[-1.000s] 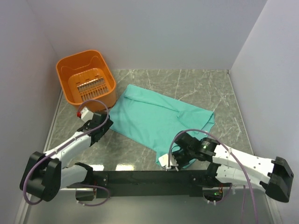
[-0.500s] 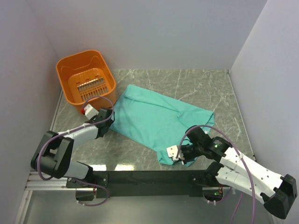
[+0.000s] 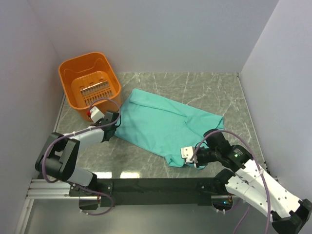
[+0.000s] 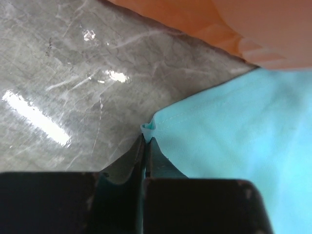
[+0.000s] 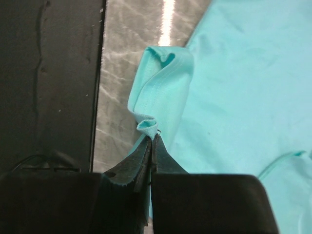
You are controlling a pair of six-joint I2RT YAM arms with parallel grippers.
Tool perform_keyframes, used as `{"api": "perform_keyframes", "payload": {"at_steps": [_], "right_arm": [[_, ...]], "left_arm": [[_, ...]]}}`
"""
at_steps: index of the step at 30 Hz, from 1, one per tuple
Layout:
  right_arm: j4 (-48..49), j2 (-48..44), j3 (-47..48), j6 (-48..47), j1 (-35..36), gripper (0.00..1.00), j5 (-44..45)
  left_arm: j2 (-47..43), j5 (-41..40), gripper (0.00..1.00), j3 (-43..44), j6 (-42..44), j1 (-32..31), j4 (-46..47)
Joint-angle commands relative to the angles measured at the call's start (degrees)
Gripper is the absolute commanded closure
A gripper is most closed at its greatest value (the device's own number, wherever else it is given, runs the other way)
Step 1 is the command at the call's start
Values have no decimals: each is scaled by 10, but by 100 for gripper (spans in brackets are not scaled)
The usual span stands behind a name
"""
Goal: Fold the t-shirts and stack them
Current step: Fold the tshirt
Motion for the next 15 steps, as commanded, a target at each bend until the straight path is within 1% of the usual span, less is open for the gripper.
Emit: {"api": "perform_keyframes", "payload": {"at_steps": [1, 3, 7, 11, 15], "right_arm": [[-9, -25, 37, 21, -21, 100, 5], [-11, -35, 37, 33, -40, 100, 11], [1, -64, 30, 61, -73, 100, 26], [11, -81, 27, 91, -110, 100, 47], [16, -93, 37, 110, -145, 100, 74]], "left_arm": [[-59, 17, 97, -8, 29, -3, -10], [-94, 28, 99, -11, 49, -4, -11], [-129, 42, 99, -9, 68, -5, -20], [-136, 64, 99, -1, 90, -5, -14], [-120, 84, 99, 24, 104, -6, -16]]}}
